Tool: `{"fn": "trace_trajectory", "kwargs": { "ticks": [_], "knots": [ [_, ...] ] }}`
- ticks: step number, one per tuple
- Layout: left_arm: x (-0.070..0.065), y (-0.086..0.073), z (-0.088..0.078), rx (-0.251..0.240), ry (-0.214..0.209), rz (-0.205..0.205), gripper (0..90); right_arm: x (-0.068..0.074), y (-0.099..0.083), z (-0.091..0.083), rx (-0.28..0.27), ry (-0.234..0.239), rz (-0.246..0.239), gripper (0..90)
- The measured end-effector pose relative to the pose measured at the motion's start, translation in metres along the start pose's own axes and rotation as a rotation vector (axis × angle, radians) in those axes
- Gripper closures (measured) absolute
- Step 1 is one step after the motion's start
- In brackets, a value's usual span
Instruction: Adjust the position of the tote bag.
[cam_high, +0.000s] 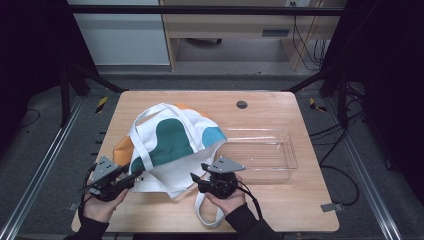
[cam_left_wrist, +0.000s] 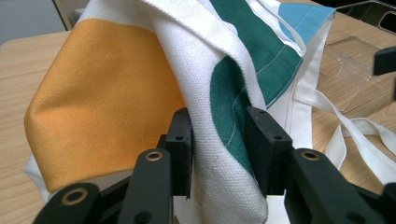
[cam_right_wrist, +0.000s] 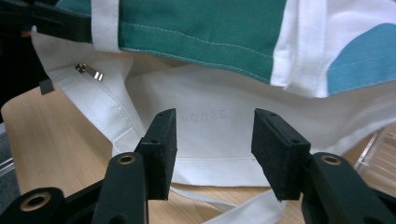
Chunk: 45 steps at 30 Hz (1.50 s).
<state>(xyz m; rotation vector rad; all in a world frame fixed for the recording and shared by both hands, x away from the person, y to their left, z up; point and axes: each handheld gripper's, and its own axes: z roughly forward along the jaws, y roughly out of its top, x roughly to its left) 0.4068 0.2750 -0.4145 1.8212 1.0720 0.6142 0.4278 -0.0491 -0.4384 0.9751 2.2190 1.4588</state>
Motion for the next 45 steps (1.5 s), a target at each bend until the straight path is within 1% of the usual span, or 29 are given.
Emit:
{"fn": "trace_trajectory", "kwargs": {
  "ticks": [1, 2, 3, 5, 6, 11, 12, 13, 14, 15, 16, 18, 21, 22, 24, 27, 28, 29, 30, 34, 38, 45],
  "knots": [
    [0.0, 0.0, 0.0, 0.0, 0.0, 0.0, 64.6, 0.0, 0.0, 0.0, 0.0, 0.0, 0.0, 50.6],
    [0.0, 0.0, 0.0, -0.002, 0.002, -0.001, 65.5, 0.002, 0.0, 0.007, 0.013, -0.009, -0.007, 51.7],
    [0.0, 0.0, 0.0, -0.002, 0.002, -0.001, 65.9, 0.002, 0.0, 0.007, 0.013, -0.009, -0.007, 51.7],
    [0.0, 0.0, 0.001, 0.002, 0.005, -0.001, 66.5, 0.004, 0.0, 0.013, 0.021, -0.013, -0.01, 52.7],
    [0.0, 0.0, 0.001, 0.003, 0.009, 0.0, 67.7, 0.005, 0.001, 0.019, 0.025, -0.018, -0.006, 53.6],
    [0.0, 0.001, 0.001, 0.005, 0.011, -0.004, 69.8, 0.006, 0.001, 0.027, 0.021, -0.023, 0.006, 55.2],
    [0.0, 0.001, 0.001, 0.005, 0.012, -0.005, 70.8, 0.008, 0.0, 0.032, 0.02, -0.021, 0.005, 55.6],
    [0.0, 0.001, 0.001, 0.005, 0.012, -0.005, 70.8, 0.008, 0.0, 0.032, 0.02, -0.021, 0.005, 55.6],
    [0.0, 0.001, 0.001, 0.004, 0.013, -0.008, 71.6, 0.01, -0.002, 0.037, 0.029, -0.027, -0.006, 56.8],
    [0.0, 0.001, 0.001, 0.004, 0.013, -0.008, 72.0, 0.01, -0.002, 0.037, 0.029, -0.027, -0.006, 56.8],
    [0.0, 0.0, 0.001, 0.004, 0.014, -0.009, 72.4, 0.012, -0.004, 0.041, 0.032, -0.021, -0.006, 59.3],
    [0.0, 0.0, 0.002, 0.004, 0.016, -0.012, 72.9, 0.013, -0.006, 0.044, 0.033, -0.019, -0.001, 60.1],
    [0.0, 0.0, 0.002, 0.005, 0.019, -0.011, 73.2, 0.015, -0.008, 0.049, 0.04, -0.024, -0.002, 61.9],
    [0.0, 0.0, 0.002, 0.005, 0.022, -0.009, 73.3, 0.016, -0.01, 0.053, 0.054, -0.019, -0.004, 66.4],
    [0.0, 0.0, 0.002, 0.004, 0.022, -0.009, 73.3, 0.017, -0.011, 0.055, 0.062, -0.018, -0.003, 67.8],
    [0.001, 0.0, 0.002, 0.003, 0.015, -0.023, 73.4, 0.019, -0.014, 0.063, 0.083, -0.019, -0.018, 75.6],
    [0.001, 0.0, 0.002, 0.002, 0.015, -0.025, 73.7, 0.02, -0.016, 0.066, 0.091, -0.013, -0.006, 79.9],
    [0.001, 0.0, 0.002, 0.002, 0.015, -0.025, 73.9, 0.02, -0.016, 0.066, 0.091, -0.013, -0.006, 79.9],
    [0.001, 0.0, 0.002, 0.002, 0.015, -0.026, 74.1, 0.021, -0.018, 0.07, 0.104, -0.008, 0.006, 82.4],
    [0.0, 0.001, 0.001, 0.0, 0.015, -0.03, 74.8, 0.024, -0.022, 0.076, 0.122, -0.006, 0.013, 85.1],
    [0.0, 0.002, 0.001, 0.0, 0.015, -0.034, 76.6, 0.025, -0.028, 0.083, 0.145, -0.018, 0.001, 89.3],
    [0.0, 0.004, 0.0, -0.001, 0.014, -0.035, 78.1, 0.025, -0.031, 0.089, 0.179, -0.032, -0.015, 90.0]
  ]
}}
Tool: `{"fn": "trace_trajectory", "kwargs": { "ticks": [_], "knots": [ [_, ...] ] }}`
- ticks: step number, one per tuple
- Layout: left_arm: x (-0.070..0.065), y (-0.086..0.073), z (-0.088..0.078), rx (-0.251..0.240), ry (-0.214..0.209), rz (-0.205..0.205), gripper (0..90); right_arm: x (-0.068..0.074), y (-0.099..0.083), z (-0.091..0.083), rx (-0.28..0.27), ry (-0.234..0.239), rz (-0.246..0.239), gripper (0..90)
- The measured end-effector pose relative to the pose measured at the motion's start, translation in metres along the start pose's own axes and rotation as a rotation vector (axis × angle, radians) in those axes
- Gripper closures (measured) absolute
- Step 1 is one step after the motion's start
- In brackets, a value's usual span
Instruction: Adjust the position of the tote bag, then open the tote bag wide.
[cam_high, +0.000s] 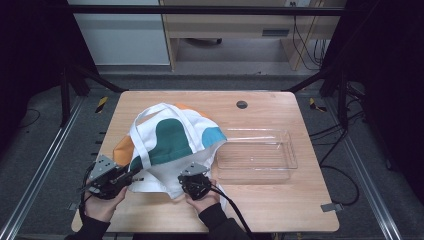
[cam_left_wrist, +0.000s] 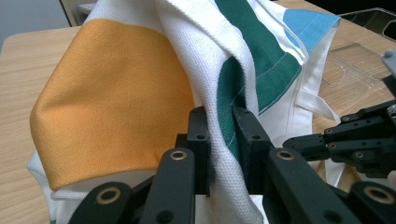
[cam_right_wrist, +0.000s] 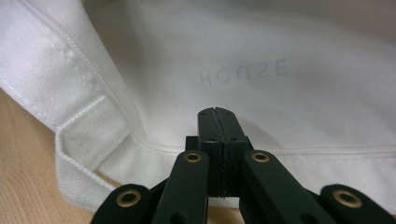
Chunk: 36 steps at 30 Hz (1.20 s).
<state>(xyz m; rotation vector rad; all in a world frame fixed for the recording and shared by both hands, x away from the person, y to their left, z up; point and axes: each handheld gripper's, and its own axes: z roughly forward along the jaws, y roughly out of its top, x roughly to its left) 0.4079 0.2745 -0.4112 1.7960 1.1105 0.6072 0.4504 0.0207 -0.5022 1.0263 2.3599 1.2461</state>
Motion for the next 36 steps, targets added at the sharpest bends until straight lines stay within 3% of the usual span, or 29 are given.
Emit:
{"fn": "trace_trajectory", "kwargs": {
  "ticks": [7, 18, 26, 36],
  "knots": [
    [-0.001, 0.001, -0.003, -0.025, -0.007, -0.004, 78.9, 0.001, -0.003, 0.006, 0.045, 0.005, -0.006, 90.0],
    [-0.002, 0.008, -0.008, -0.078, -0.012, -0.023, 80.4, 0.001, -0.004, 0.007, 0.035, 0.003, -0.007, 90.0],
    [-0.005, 0.024, -0.005, -0.12, -0.007, -0.023, 81.1, 0.001, -0.004, 0.007, 0.034, 0.005, -0.016, 90.0],
    [0.0, 0.034, -0.005, -0.15, -0.025, -0.067, 81.4, 0.002, -0.004, 0.007, 0.035, 0.014, -0.005, 90.0]
  ]
}}
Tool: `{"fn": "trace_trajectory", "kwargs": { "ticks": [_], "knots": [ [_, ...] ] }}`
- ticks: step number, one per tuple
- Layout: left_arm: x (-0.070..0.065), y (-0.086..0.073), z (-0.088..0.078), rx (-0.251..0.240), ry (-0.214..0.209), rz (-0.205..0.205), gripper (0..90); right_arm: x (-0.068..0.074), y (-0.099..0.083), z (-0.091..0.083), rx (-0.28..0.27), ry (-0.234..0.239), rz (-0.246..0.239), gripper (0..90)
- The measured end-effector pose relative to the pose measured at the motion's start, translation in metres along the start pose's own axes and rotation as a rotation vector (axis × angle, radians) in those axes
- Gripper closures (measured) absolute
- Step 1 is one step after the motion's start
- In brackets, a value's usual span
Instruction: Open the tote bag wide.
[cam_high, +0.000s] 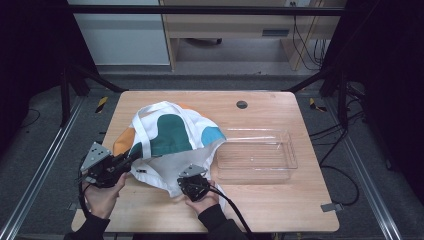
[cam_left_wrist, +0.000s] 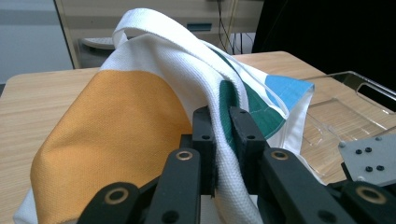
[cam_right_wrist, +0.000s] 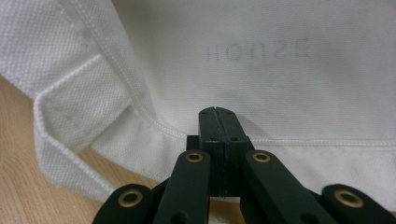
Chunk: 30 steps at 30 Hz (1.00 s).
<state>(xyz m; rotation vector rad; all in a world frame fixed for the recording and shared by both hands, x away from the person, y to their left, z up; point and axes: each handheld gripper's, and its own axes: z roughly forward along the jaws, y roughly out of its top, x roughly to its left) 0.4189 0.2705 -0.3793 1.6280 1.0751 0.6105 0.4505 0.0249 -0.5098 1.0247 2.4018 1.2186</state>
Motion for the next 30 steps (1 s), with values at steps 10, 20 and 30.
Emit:
{"fn": "trace_trajectory", "kwargs": {
  "ticks": [10, 20, 30],
  "knots": [
    [0.0, -0.006, -0.002, -0.003, 0.01, 0.004, 81.3, 0.0, 0.001, -0.001, 0.004, 0.004, 0.005, 89.5],
    [-0.002, -0.008, -0.003, 0.009, 0.011, 0.018, 81.1, -0.012, 0.027, -0.047, -0.223, -0.007, 0.052, 76.8],
    [-0.001, -0.01, -0.004, 0.014, 0.005, 0.015, 80.8, -0.023, 0.033, -0.04, -0.222, -0.052, 0.089, 90.0]
  ]
}}
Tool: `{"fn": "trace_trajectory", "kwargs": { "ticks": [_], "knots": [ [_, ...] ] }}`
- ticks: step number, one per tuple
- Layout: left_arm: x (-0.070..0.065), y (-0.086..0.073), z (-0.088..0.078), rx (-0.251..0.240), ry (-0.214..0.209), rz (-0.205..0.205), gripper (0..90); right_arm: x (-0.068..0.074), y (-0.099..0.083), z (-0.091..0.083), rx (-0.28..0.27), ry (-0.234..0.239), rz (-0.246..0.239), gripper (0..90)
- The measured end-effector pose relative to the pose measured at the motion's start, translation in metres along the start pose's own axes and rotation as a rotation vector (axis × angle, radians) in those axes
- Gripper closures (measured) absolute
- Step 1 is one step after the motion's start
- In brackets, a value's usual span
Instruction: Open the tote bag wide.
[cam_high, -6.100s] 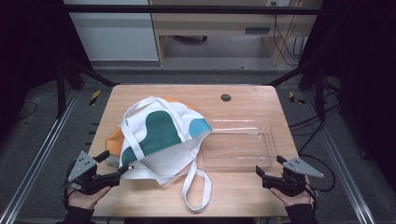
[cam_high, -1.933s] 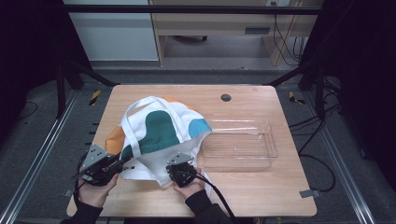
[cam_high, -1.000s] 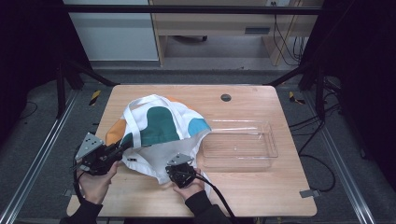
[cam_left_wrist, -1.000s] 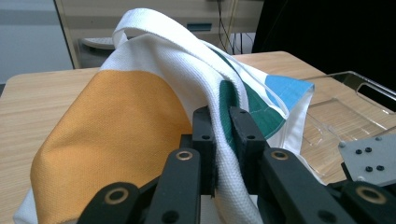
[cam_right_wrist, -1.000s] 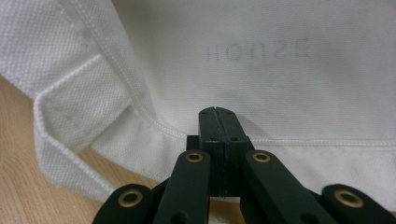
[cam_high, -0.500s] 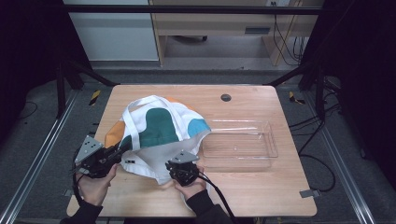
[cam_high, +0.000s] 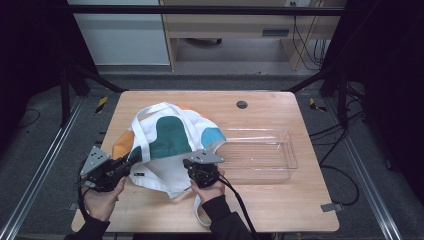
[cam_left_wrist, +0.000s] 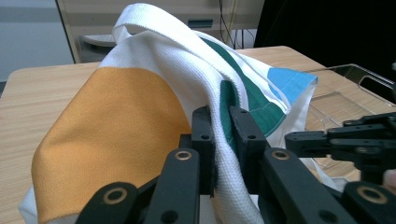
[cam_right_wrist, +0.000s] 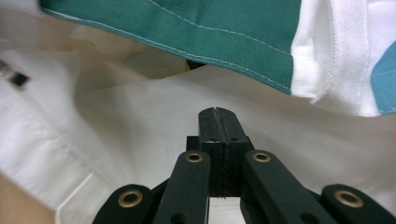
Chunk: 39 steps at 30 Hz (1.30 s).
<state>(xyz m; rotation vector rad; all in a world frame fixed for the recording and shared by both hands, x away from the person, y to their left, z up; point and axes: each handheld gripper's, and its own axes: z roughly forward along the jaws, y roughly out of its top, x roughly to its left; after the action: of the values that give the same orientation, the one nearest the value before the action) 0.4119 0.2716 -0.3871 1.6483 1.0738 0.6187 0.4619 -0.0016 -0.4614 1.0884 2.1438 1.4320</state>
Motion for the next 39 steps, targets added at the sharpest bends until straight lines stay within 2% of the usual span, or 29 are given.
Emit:
{"fn": "trace_trajectory", "kwargs": {
  "ticks": [3, 7, 9, 14, 17, 19, 20, 21, 22, 27, 29, 30, 31, 32, 35, 39],
  "knots": [
    [0.0, -0.002, 0.0, 0.003, -0.001, 0.004, 80.6, -0.001, 0.001, 0.01, -0.014, 0.002, 0.042, 90.0],
    [0.001, -0.003, 0.0, 0.005, 0.001, 0.011, 80.0, 0.001, 0.007, 0.012, -0.037, -0.007, 0.037, 90.0],
    [0.001, -0.004, -0.001, 0.0, 0.007, 0.012, 77.0, 0.003, 0.017, 0.01, -0.068, -0.01, 0.029, 90.0],
    [0.001, -0.004, -0.002, -0.009, 0.014, 0.02, 66.8, 0.003, 0.032, 0.002, -0.117, -0.016, 0.009, 90.0],
    [-0.001, -0.003, -0.006, -0.024, 0.02, 0.034, 57.6, 0.002, 0.044, -0.006, -0.156, -0.018, 0.004, 90.0],
    [-0.006, 0.001, -0.012, -0.054, 0.039, 0.072, 52.9, 0.001, 0.049, -0.009, -0.17, -0.021, -0.003, 90.0],
    [-0.006, 0.001, -0.012, -0.054, 0.039, 0.072, 50.7, 0.001, 0.049, -0.009, -0.17, -0.021, -0.003, 90.0],
    [-0.01, 0.006, -0.016, -0.06, 0.042, 0.1, 47.1, 0.001, 0.053, -0.012, -0.179, -0.017, -0.006, 90.0],
    [-0.01, 0.006, -0.016, -0.06, 0.042, 0.1, 45.0, 0.001, 0.053, -0.012, -0.179, -0.017, -0.006, 90.0],
    [-0.021, 0.018, -0.019, -0.041, 0.019, 0.149, 39.7, 0.003, 0.058, -0.015, -0.182, -0.012, -0.02, 90.0],
    [-0.027, 0.024, -0.014, -0.024, 0.025, 0.178, 36.1, 0.003, 0.06, -0.015, -0.181, -0.01, -0.023, 90.0],
    [-0.027, 0.024, -0.014, -0.024, 0.025, 0.178, 35.6, 0.003, 0.06, -0.015, -0.182, -0.01, -0.026, 90.0],
    [-0.03, 0.027, -0.009, -0.003, 0.032, 0.201, 33.8, 0.004, 0.061, -0.015, -0.184, -0.01, -0.025, 90.0],
    [-0.03, 0.027, -0.009, -0.003, 0.032, 0.201, 32.8, 0.004, 0.061, -0.015, -0.184, -0.01, -0.025, 90.0],
    [-0.032, 0.033, 0.001, 0.036, 0.029, 0.205, 31.5, 0.005, 0.065, -0.015, -0.182, -0.01, -0.026, 90.0],
    [-0.038, 0.038, 0.008, 0.049, 0.031, 0.223, 30.6, 0.006, 0.068, -0.014, -0.186, -0.005, -0.029, 90.0]
  ]
}}
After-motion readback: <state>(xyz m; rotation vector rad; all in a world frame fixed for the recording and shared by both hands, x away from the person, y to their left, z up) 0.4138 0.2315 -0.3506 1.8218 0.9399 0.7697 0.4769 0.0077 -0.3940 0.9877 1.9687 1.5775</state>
